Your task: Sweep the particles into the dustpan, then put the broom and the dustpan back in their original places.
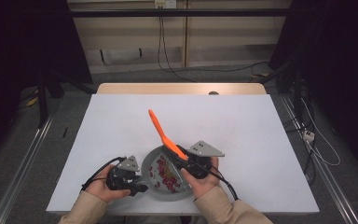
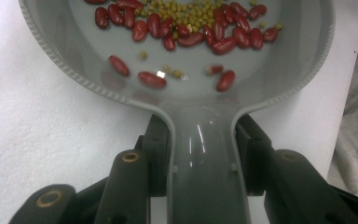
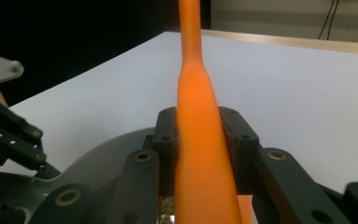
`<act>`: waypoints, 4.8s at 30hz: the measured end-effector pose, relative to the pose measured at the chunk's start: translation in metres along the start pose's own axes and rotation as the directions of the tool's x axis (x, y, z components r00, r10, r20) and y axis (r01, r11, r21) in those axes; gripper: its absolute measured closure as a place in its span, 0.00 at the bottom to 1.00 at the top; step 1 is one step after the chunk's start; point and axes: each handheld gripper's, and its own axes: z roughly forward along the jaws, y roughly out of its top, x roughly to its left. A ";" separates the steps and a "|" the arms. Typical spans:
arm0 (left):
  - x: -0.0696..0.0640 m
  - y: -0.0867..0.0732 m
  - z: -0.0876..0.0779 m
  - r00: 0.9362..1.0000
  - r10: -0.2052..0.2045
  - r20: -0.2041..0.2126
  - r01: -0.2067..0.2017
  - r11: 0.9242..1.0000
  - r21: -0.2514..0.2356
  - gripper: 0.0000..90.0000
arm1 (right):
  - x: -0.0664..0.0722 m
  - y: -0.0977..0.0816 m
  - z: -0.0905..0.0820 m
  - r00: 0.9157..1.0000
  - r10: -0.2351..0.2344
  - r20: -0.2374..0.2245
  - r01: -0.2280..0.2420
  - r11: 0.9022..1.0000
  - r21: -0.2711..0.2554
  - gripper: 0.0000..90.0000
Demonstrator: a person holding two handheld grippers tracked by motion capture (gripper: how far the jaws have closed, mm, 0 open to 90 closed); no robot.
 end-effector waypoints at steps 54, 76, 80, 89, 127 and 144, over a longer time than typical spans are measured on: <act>0.011 0.001 -0.006 0.985 -0.069 -0.158 0.039 0.982 -0.184 0.71 | -0.082 -0.006 -0.037 0.995 0.005 0.099 -0.007 1.000 0.015 0.79; 0.027 0.001 -0.016 0.955 -0.176 -0.239 0.122 0.967 -0.222 0.71 | -0.096 -0.004 -0.050 0.995 0.011 0.097 -0.012 1.000 0.004 0.79; 0.030 -0.001 -0.020 0.945 -0.200 -0.259 0.138 0.961 -0.239 0.71 | -0.097 -0.004 -0.051 0.996 0.010 0.093 -0.011 1.000 0.007 0.79; 0.038 -0.003 -0.026 0.929 -0.247 -0.277 0.176 0.950 -0.258 0.71 | -0.100 -0.004 -0.053 0.995 0.015 0.094 -0.015 1.000 0.000 0.79; 0.059 -0.017 -0.037 0.871 -0.356 -0.338 0.253 0.916 -0.311 0.71 | -0.131 -0.009 -0.078 0.984 0.052 0.172 -0.048 0.998 -0.032 0.79; 0.071 -0.027 -0.033 0.827 -0.416 -0.380 0.314 0.900 -0.301 0.71 | -0.132 -0.014 -0.080 0.980 0.055 0.189 -0.051 0.998 -0.025 0.79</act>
